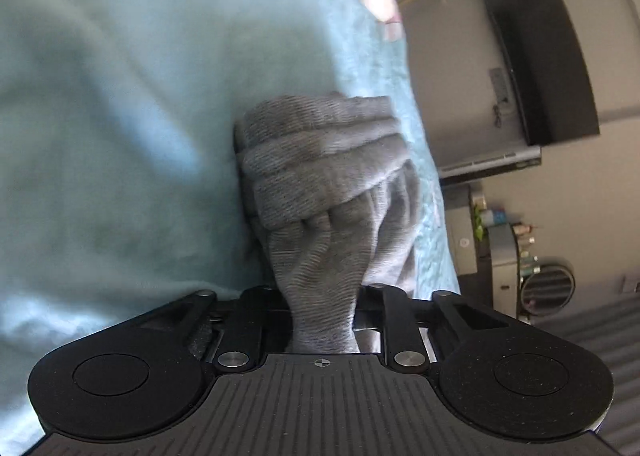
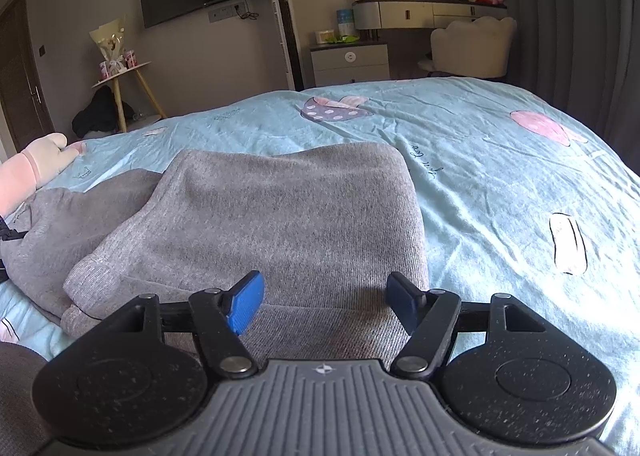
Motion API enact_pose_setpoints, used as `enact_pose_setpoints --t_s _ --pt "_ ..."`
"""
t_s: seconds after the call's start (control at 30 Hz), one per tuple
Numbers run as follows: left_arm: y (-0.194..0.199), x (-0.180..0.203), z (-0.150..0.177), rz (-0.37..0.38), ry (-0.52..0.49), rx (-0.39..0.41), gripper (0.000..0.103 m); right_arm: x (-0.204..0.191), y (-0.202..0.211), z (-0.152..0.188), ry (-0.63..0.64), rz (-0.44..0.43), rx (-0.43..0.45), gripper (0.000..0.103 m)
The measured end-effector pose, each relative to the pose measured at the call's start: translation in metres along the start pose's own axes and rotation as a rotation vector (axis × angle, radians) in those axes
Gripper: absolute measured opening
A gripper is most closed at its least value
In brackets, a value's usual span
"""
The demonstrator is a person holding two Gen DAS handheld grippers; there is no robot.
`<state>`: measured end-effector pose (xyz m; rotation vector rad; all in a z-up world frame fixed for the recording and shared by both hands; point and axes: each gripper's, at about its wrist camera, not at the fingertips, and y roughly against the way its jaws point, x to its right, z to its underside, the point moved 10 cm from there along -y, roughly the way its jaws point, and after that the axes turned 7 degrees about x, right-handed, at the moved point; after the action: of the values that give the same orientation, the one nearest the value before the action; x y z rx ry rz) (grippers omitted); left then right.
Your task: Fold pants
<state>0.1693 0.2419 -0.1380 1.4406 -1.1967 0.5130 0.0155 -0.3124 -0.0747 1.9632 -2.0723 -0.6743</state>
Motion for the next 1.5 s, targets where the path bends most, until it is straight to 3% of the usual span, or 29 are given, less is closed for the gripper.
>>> enact_pose_setpoints --t_s 0.2,0.4,0.5,0.63,0.73,0.8,0.87,0.93,0.97,1.03,1.13,1.27,1.4,1.5 --pt "0.030 0.069 0.003 0.021 -0.385 0.079 0.017 0.002 0.005 -0.004 -0.038 -0.019 0.020 0.069" --pt "0.059 0.163 0.054 0.097 -0.715 0.111 0.017 0.007 0.015 -0.015 -0.079 -0.024 0.078 0.079" --pt "0.073 0.205 0.108 0.169 -0.904 0.104 0.017 0.011 0.019 -0.017 -0.107 -0.029 0.082 0.083" --pt "0.075 0.240 0.207 0.269 -1.137 0.013 0.017 0.013 0.023 -0.020 -0.116 -0.042 0.093 0.091" --pt "0.059 0.236 0.286 0.274 -1.275 -0.132 0.019 0.013 0.028 -0.022 -0.122 -0.056 0.109 0.097" --pt "0.043 0.218 0.330 0.237 -1.340 -0.257 0.032 0.015 0.029 -0.022 -0.129 -0.059 0.111 0.099" --pt "0.036 0.201 0.357 0.193 -1.352 -0.326 0.040 0.018 0.030 -0.021 -0.132 -0.059 0.104 0.099" --pt "0.042 0.191 0.373 0.197 -1.346 -0.369 0.056 0.021 0.029 -0.019 -0.144 -0.064 0.091 0.099" --pt "0.047 0.189 0.376 0.213 -1.336 -0.375 0.063 0.022 0.028 -0.018 -0.155 -0.067 0.082 0.099" --pt "0.061 0.189 0.370 0.240 -1.314 -0.333 0.068 0.023 0.027 -0.018 -0.178 -0.083 0.073 0.099" --pt "0.080 0.189 0.340 0.229 -1.258 -0.229 0.080 0.017 0.022 -0.019 -0.198 -0.120 0.052 0.099" --pt "0.079 0.177 0.277 0.082 -1.182 -0.076 0.082 -0.001 0.006 -0.022 -0.183 -0.168 -0.012 0.099" --pt "0.068 0.151 0.225 -0.065 -1.081 -0.022 0.082 -0.012 -0.028 -0.010 -0.129 -0.135 -0.174 0.099" --pt "0.063 0.133 0.203 -0.110 -0.998 -0.011 0.083 -0.012 -0.046 0.001 -0.107 -0.102 -0.241 0.099"
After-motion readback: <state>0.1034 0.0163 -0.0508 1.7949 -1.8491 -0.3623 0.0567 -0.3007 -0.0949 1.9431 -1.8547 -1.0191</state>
